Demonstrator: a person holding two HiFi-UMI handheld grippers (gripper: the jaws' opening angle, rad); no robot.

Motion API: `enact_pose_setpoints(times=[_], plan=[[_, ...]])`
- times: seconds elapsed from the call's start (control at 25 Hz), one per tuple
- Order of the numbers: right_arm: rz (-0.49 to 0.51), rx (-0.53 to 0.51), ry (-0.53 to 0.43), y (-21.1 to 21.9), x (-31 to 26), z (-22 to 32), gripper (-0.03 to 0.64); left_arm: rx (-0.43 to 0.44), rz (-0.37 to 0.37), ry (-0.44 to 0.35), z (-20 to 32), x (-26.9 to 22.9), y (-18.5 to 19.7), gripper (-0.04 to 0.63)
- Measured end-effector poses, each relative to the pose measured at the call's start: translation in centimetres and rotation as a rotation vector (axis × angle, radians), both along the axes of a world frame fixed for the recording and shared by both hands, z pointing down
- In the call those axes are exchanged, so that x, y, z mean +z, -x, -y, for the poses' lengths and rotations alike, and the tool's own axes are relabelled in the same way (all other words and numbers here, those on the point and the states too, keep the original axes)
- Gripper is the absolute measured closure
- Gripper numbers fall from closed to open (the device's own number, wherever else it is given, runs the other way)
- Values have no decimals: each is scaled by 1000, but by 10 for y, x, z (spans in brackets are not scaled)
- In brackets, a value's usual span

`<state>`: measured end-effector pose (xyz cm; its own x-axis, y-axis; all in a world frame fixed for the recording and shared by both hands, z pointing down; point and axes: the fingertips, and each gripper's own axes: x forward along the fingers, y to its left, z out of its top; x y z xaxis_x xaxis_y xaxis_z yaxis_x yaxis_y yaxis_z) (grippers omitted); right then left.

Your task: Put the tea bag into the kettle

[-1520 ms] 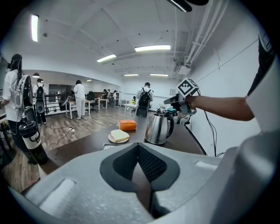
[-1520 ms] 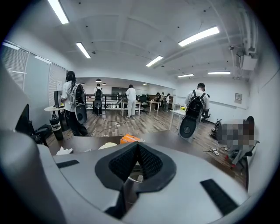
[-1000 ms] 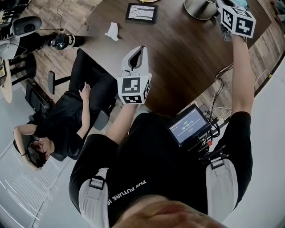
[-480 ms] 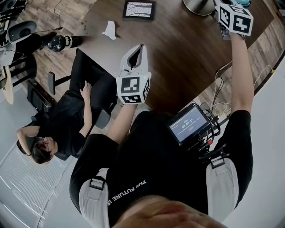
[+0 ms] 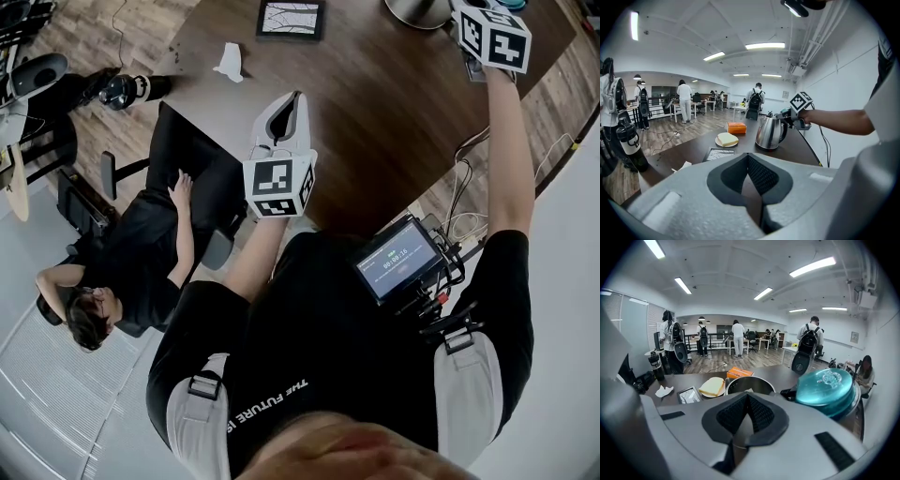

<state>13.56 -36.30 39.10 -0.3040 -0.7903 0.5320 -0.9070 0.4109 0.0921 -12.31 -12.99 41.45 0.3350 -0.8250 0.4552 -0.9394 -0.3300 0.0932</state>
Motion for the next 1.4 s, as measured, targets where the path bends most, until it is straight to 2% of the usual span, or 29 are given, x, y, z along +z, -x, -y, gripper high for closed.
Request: enact_pose_setpoints(times=[0.6, 0.72, 1.08, 1.28, 1.4], plan=[[-25, -28, -7, 10, 8, -5, 604, -2, 2, -20, 0, -4, 2, 592], [-31, -40, 8, 13, 11, -6, 552, -4, 4, -22, 1, -5, 3, 592], [-37, -50, 0, 15, 10, -12, 552, -2, 2, -48, 3, -9, 2, 592], [-7, -59, -15, 21, 7, -29, 552, 6, -2, -70, 4, -13, 1, 592], [17, -69, -42, 26, -4, -58, 552, 17, -7, -92, -1, -22, -4, 592]])
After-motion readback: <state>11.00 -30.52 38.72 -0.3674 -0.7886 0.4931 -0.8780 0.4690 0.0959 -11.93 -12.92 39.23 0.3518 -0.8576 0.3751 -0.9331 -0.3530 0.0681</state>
